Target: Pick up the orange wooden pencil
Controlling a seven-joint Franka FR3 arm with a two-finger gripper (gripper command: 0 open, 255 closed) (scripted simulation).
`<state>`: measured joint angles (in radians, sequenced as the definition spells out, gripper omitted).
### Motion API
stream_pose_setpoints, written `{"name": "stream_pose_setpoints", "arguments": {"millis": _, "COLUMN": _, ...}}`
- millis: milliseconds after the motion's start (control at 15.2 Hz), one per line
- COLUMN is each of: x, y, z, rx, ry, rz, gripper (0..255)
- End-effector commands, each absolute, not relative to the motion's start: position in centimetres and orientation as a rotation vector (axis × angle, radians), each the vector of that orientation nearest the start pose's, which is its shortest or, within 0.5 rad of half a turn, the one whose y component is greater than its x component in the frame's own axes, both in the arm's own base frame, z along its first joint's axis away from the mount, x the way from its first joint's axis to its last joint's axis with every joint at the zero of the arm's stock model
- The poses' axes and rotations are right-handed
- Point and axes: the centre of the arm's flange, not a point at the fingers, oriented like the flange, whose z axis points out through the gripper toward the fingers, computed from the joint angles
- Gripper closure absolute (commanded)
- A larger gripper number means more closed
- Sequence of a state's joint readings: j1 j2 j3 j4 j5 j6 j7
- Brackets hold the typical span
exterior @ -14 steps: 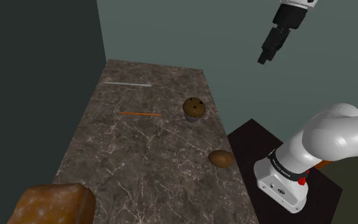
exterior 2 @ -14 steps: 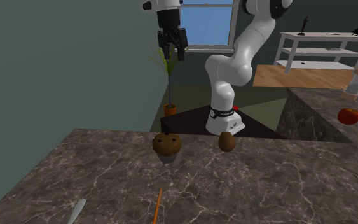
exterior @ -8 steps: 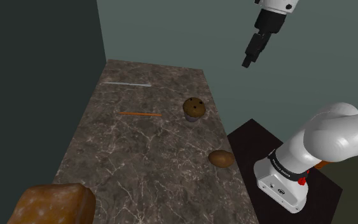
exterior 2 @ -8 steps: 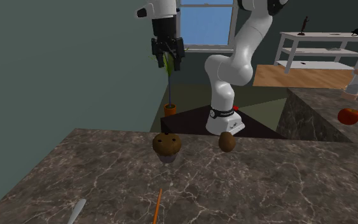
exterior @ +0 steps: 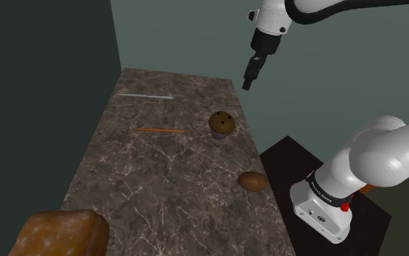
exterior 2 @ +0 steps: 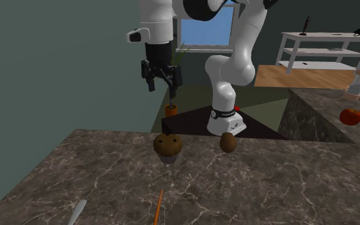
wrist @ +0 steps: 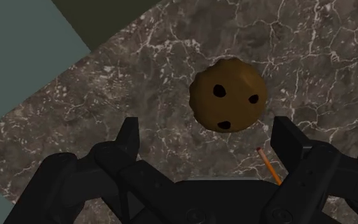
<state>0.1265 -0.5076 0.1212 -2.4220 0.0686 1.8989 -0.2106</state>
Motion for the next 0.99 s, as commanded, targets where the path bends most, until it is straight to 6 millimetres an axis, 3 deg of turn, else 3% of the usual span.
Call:
{"name": "stream_pose_setpoints", "arguments": {"millis": 0, "x": 39.1, "y": 12.4, "z": 47.5, "rx": -3.068, "ry": -0.732, "rz": 0.010, "gripper": 0}}
{"name": "stream_pose_setpoints", "arguments": {"millis": 924, "x": 45.2, "y": 27.3, "z": 37.4, "rx": -3.023, "ry": -1.276, "rz": -0.094, "gripper": 0}}
